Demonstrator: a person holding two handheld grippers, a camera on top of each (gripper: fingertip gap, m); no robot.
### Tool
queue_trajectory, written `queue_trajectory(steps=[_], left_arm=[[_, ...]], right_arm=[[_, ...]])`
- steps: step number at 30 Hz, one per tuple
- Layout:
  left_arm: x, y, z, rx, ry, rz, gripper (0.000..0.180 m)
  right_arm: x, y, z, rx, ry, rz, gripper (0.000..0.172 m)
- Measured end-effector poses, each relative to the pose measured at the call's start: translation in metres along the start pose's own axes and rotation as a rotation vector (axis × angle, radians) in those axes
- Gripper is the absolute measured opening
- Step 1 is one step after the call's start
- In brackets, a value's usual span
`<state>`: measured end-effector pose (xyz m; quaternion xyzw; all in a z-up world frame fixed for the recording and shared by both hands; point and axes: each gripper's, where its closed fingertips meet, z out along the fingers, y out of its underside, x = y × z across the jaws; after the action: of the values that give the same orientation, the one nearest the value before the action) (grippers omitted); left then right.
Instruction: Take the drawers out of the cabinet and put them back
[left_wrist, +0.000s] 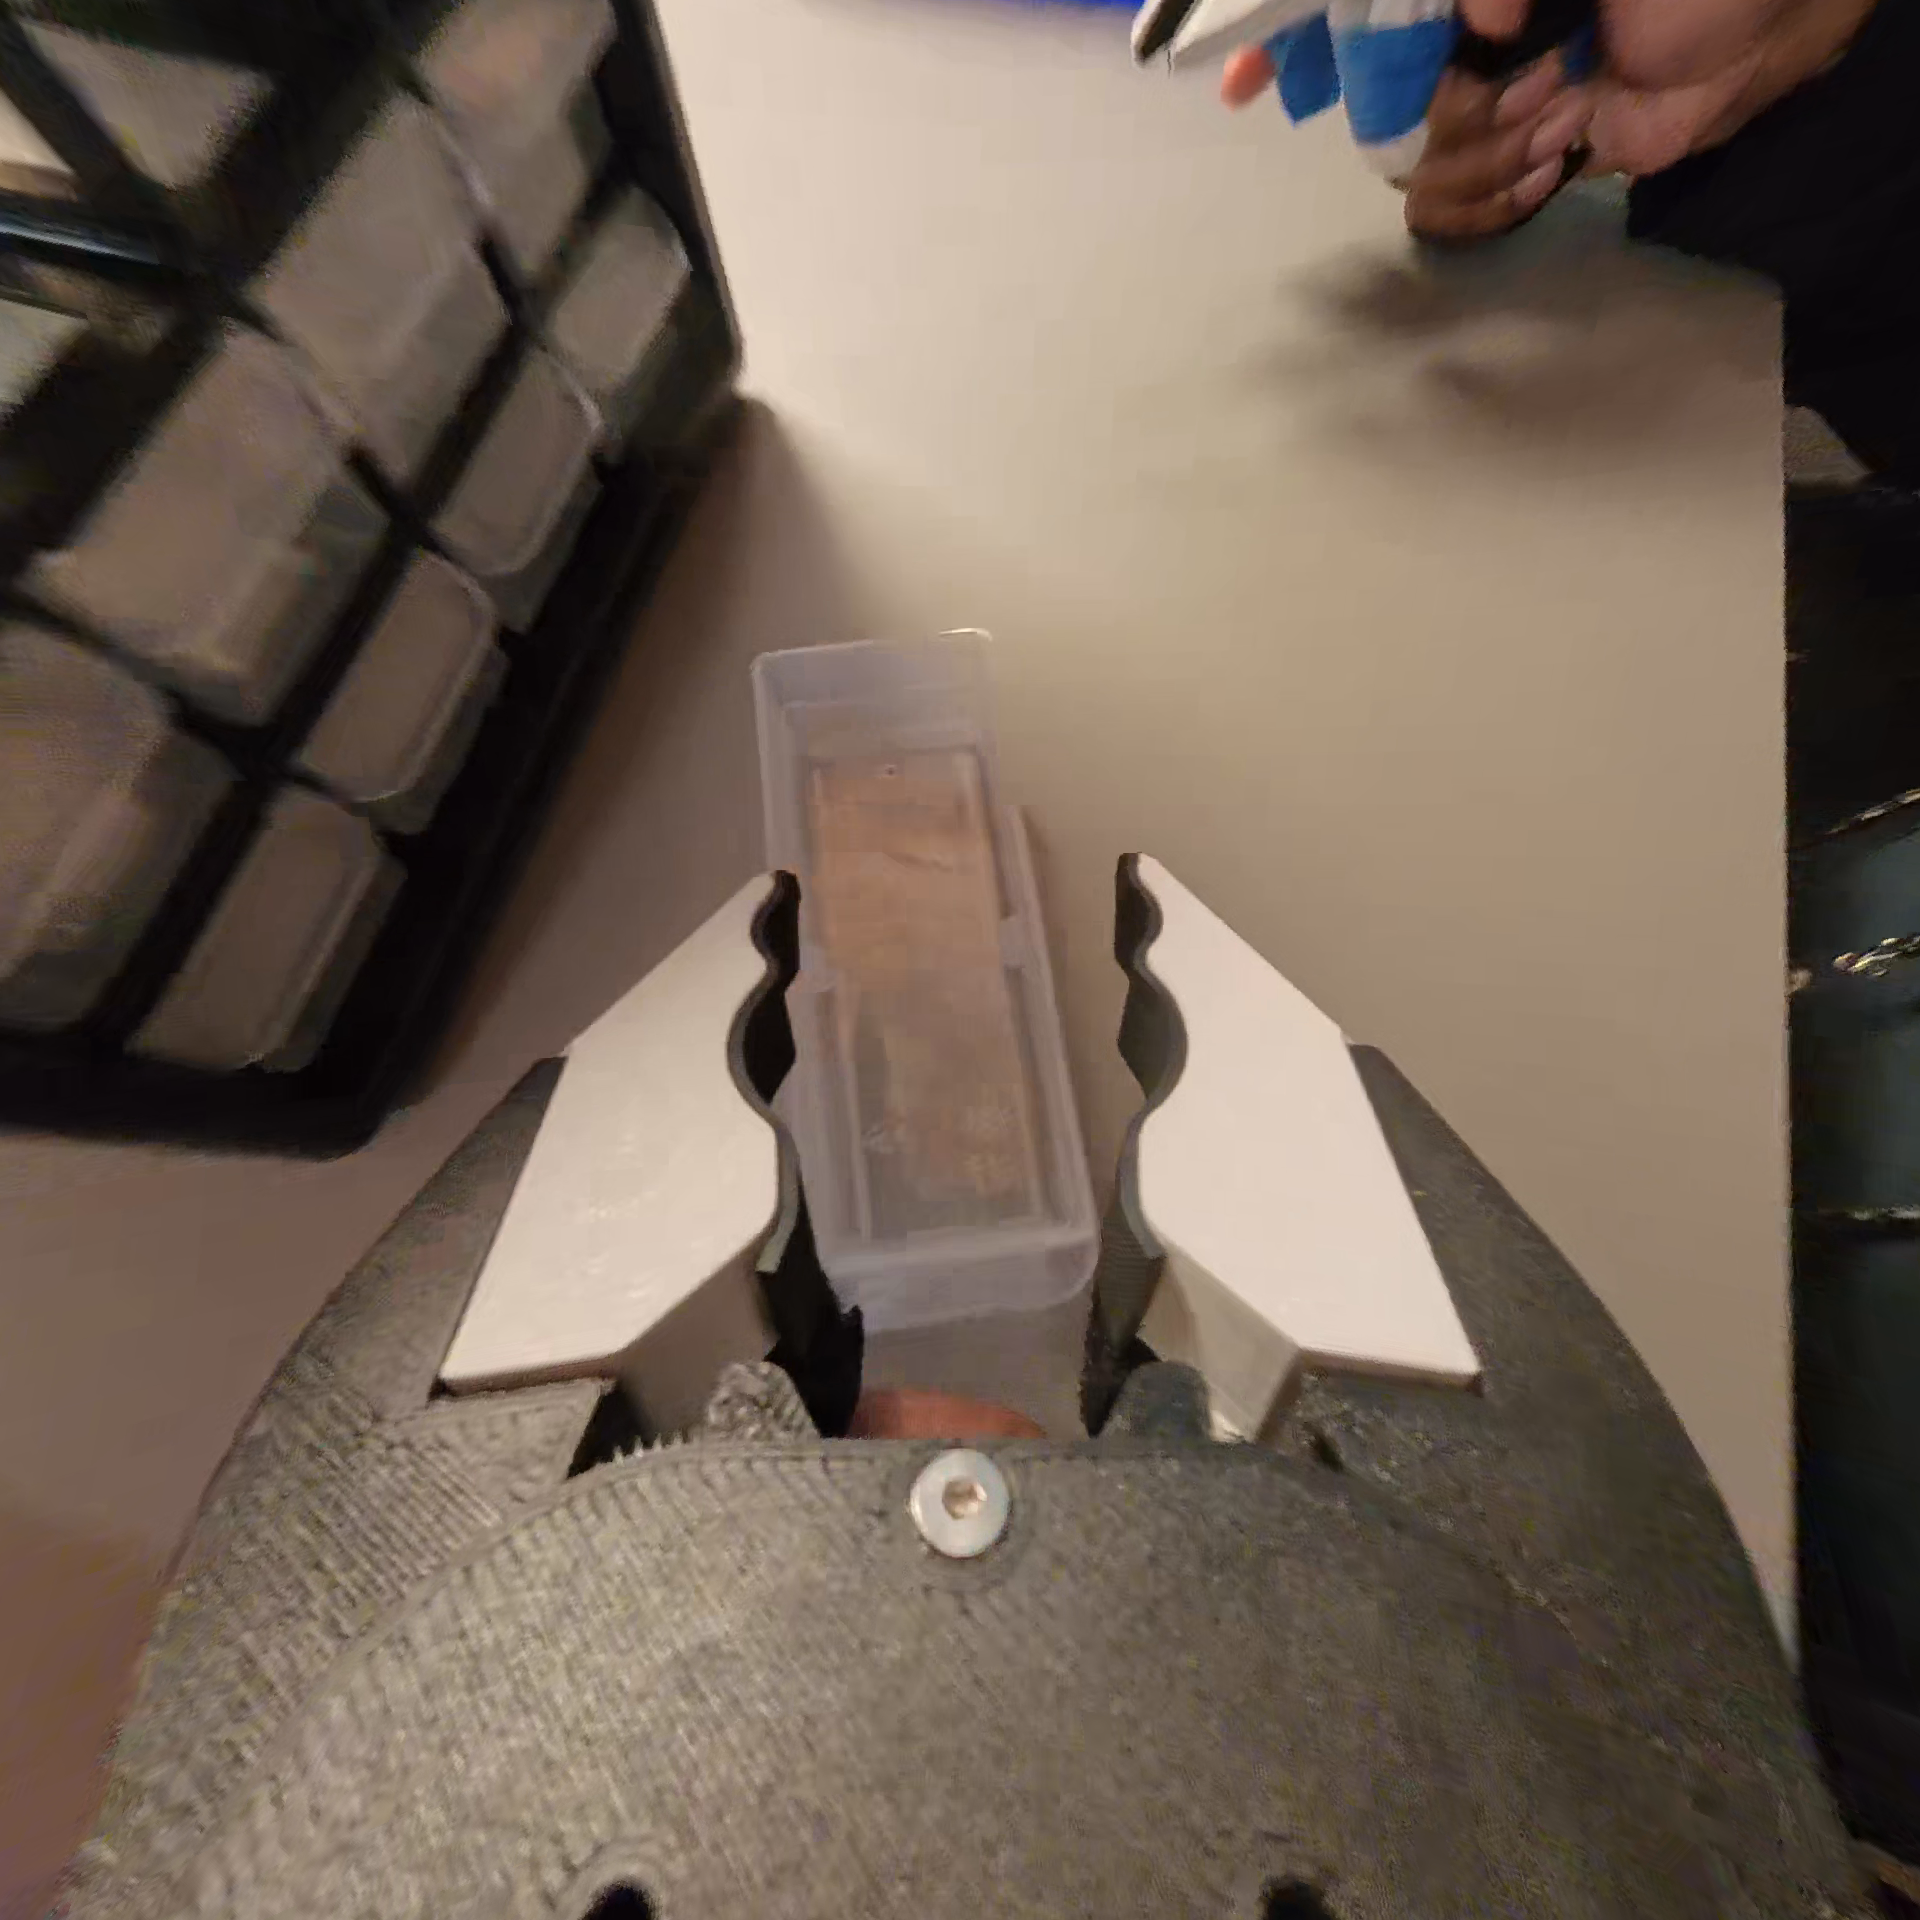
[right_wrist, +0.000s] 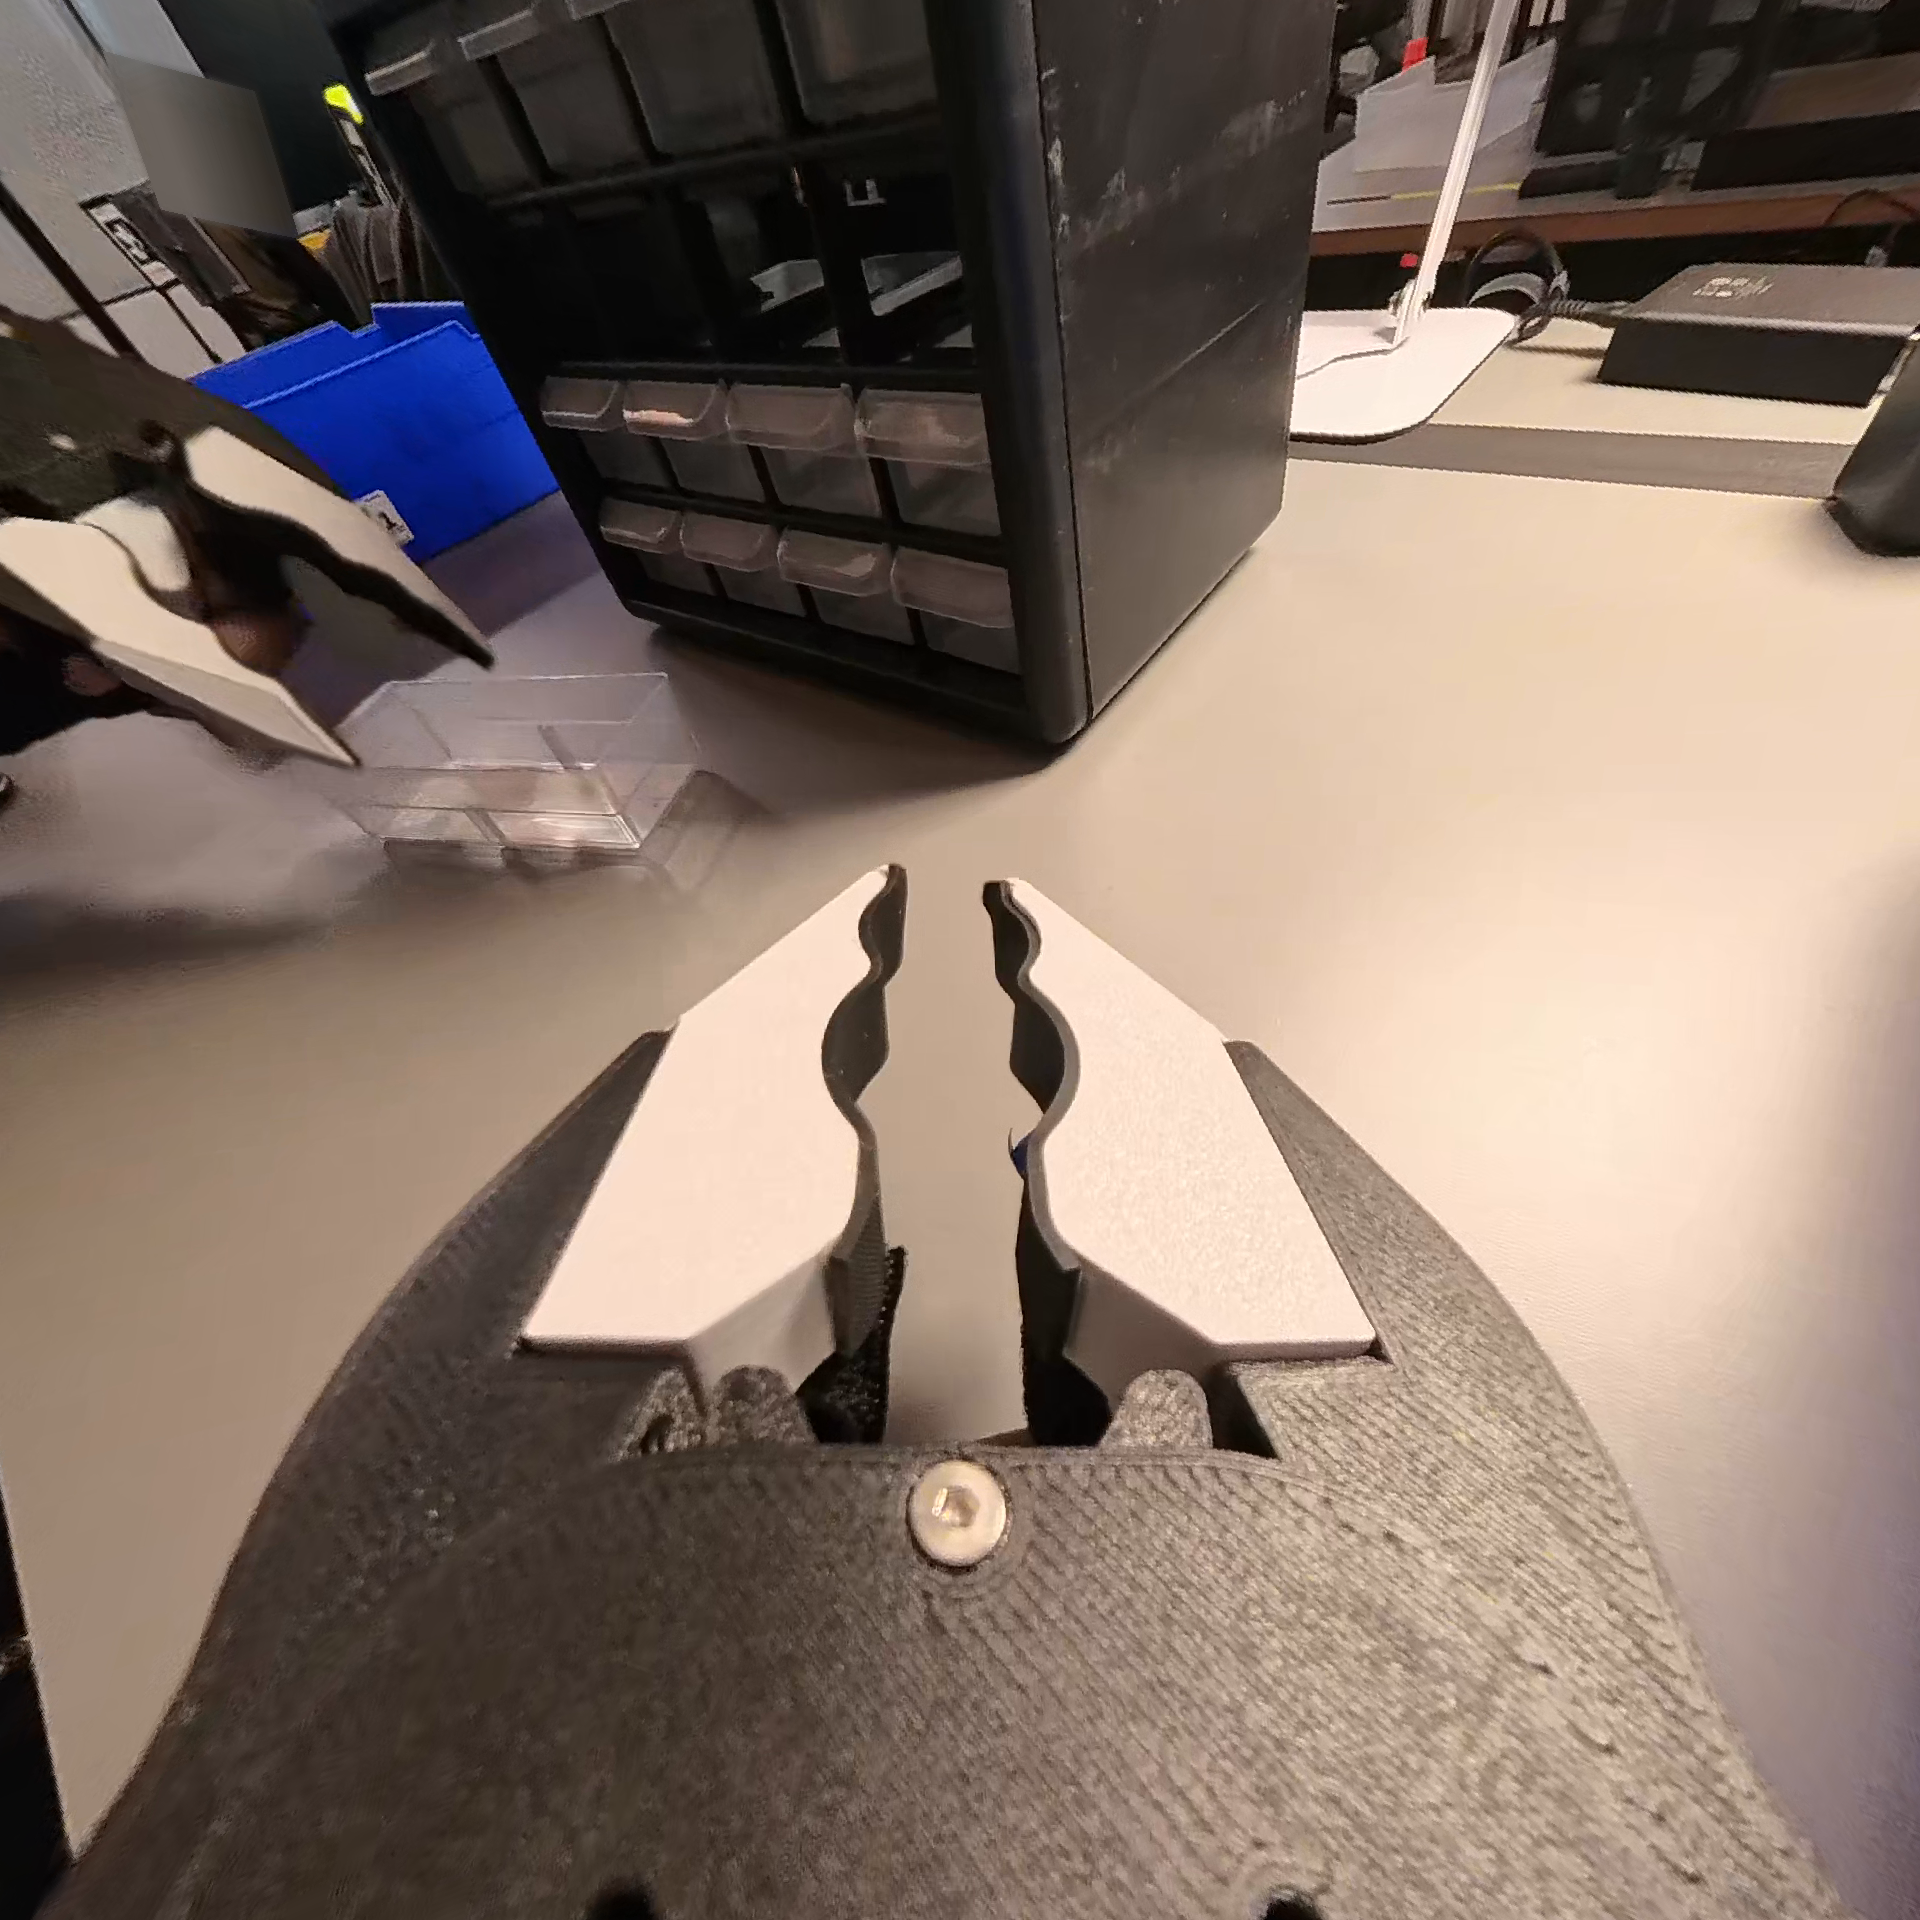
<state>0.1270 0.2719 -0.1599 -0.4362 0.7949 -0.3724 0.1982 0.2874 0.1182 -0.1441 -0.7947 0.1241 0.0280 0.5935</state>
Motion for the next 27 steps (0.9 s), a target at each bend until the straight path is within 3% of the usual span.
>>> queue_trajectory(steps=[3,6,10,14,17,20,23,24,27], left_arm=[[-0.021,0.012,-0.027,0.099,-0.088,0.011,0.063],[-0.036,0.031,-0.044,0.179,-0.122,-0.059,0.07],[-0.048,0.047,-0.055,0.292,-0.16,-0.129,0.07],[-0.052,0.037,-0.07,0.414,-0.178,-0.145,0.071],[-0.051,0.038,-0.071,0.419,-0.157,-0.171,0.071],[-0.048,0.038,-0.072,0.421,-0.15,-0.168,0.07],[-0.048,0.039,-0.075,0.436,-0.14,-0.189,0.068],[-0.048,0.039,-0.076,0.437,-0.133,-0.199,0.067],[-0.047,0.044,-0.073,0.402,-0.119,-0.211,0.067]], right_arm=[[0.001,-0.004,0.006,0.005,-0.013,0.001,0.019],[-0.001,-0.031,0.017,0.03,-0.028,-0.025,0.029],[-0.01,-0.114,0.027,0.141,-0.081,-0.113,0.033],[-0.001,-0.202,0.05,0.212,-0.11,-0.137,0.039],[0.002,-0.239,0.075,0.239,-0.194,-0.118,0.043],[0.011,-0.24,0.098,0.215,-0.243,-0.085,0.046],[0.038,-0.226,0.119,0.126,-0.139,-0.062,0.059],[0.042,-0.224,0.122,0.097,-0.122,-0.048,0.066],[0.042,-0.223,0.123,0.08,-0.13,0.003,0.067]])
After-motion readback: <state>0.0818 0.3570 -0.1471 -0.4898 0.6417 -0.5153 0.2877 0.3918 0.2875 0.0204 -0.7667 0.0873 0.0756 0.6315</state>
